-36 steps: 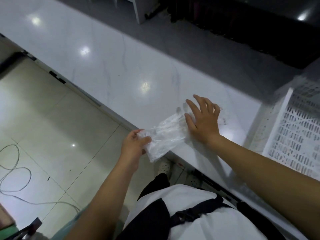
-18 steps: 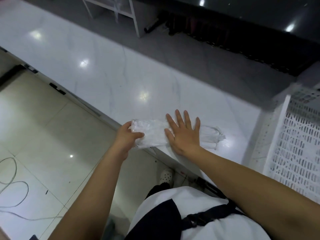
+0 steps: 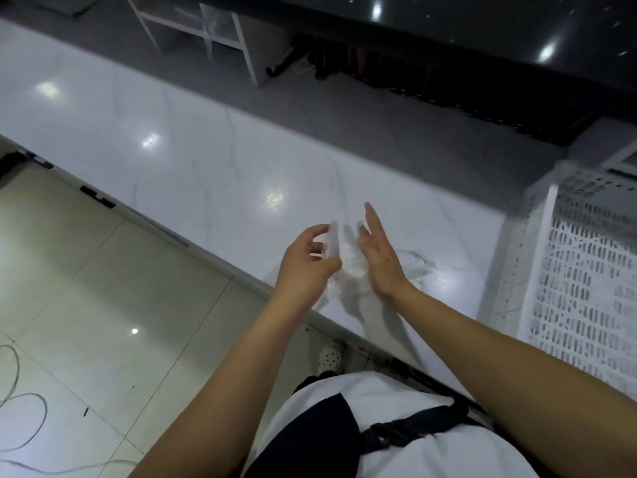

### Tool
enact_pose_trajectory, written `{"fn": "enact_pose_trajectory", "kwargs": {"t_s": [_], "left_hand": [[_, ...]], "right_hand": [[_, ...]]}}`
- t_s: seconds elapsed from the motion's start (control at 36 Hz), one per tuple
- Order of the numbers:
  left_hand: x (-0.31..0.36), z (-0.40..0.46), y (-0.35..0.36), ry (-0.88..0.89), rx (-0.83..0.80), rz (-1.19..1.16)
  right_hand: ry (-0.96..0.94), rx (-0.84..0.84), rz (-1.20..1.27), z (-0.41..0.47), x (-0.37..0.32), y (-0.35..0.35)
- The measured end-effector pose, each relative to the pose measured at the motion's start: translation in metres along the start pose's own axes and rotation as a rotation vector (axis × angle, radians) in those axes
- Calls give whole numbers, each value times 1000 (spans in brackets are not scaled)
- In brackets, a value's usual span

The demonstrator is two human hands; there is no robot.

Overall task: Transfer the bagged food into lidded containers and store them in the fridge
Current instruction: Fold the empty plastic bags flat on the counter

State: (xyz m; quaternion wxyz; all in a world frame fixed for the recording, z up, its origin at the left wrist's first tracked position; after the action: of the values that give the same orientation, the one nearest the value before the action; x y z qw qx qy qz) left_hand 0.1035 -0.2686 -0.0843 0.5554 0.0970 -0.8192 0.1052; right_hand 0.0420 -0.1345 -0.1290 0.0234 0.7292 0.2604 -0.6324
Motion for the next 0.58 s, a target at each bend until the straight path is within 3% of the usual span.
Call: {"fn": "enact_pose_trajectory", "kwargs": {"t_s": [0.14, 0.22, 0.28, 0.33, 0.42, 0.47, 0.53, 0.58], "left_hand": [[-13, 9, 56, -60, -123, 5], [-34, 13, 81, -199, -206, -66], [-45, 15, 86, -245, -212, -112], [-51, 18, 84, -263, -203, -186], [-54, 20, 77, -303, -154, -332], [-52, 20, 67, -262, -90, -361], [-36, 19, 50, -47, -1, -164], [-10, 11, 44, 283, 48, 206]], "right_hand": [[172, 156, 406, -1, 7, -38], [169, 213, 341, -4, 5, -53], [126, 241, 147, -11, 4, -64], [62, 217, -213, -19, 5, -68], [38, 65, -805, -28, 21, -51], [77, -14, -1040, -36, 37, -41], [60, -23, -1136, -41, 43, -37], [41, -1, -1172, -44, 44, -38]]}}
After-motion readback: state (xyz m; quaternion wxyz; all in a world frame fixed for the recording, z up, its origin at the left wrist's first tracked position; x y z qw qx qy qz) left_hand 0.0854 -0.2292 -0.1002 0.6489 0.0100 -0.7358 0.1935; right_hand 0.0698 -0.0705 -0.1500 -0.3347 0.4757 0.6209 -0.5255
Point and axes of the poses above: each hand's wrist, its own z-axis towards the middle knuckle, its own y-axis out of the palm, x = y × z, the point moved 10 cm from there along z, towards the middle knuckle, and after that the axes turned 8 degrees about -z, right-handed, at the moved point
